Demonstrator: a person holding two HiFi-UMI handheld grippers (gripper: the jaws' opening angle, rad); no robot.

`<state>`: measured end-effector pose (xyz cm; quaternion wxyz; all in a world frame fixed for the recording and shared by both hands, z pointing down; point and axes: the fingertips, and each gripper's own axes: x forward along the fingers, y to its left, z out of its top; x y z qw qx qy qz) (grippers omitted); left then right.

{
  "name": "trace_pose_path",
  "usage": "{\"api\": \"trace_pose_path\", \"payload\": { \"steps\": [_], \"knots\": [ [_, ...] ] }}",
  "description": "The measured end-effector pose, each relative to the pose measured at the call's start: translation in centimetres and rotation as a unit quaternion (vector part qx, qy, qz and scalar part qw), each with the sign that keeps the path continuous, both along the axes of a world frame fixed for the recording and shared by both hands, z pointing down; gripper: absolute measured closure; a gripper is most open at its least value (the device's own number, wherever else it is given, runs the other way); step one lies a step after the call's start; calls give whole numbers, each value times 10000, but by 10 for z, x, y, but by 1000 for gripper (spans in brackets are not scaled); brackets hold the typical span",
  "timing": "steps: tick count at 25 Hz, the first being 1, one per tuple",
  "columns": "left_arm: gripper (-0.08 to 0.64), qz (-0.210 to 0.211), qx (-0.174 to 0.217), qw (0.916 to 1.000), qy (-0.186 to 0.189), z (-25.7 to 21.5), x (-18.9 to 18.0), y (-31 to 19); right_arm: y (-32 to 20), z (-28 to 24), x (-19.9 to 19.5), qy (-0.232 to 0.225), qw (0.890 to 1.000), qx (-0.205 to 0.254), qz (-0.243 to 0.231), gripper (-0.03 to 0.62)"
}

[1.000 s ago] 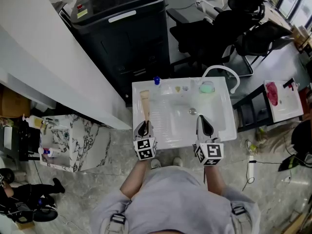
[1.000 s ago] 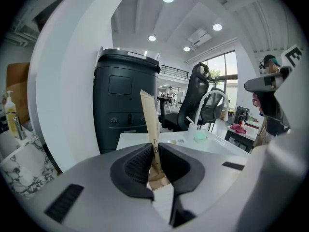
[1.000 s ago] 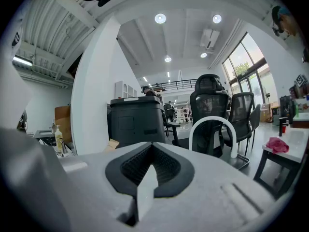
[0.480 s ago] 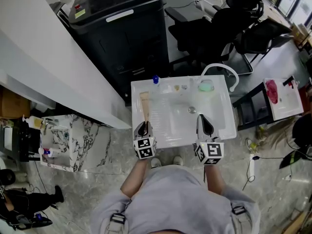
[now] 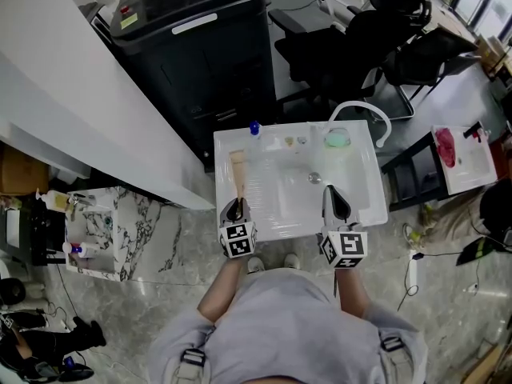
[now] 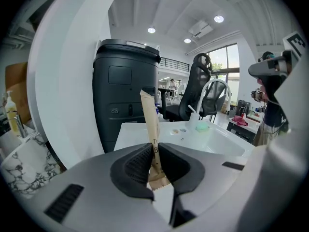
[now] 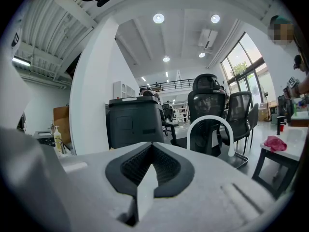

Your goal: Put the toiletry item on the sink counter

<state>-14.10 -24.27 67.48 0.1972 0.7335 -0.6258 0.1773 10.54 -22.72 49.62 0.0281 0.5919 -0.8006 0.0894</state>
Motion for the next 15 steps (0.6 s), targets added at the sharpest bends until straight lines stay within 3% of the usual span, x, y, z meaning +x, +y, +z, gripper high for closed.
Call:
{"api": "trace_pose_path", "payload": {
  "steps": [15],
  "knots": [
    [520, -9, -246, 9996, -102, 26, -6, 1, -2, -2, -4, 27, 10000, 3, -34, 591]
  ]
}}
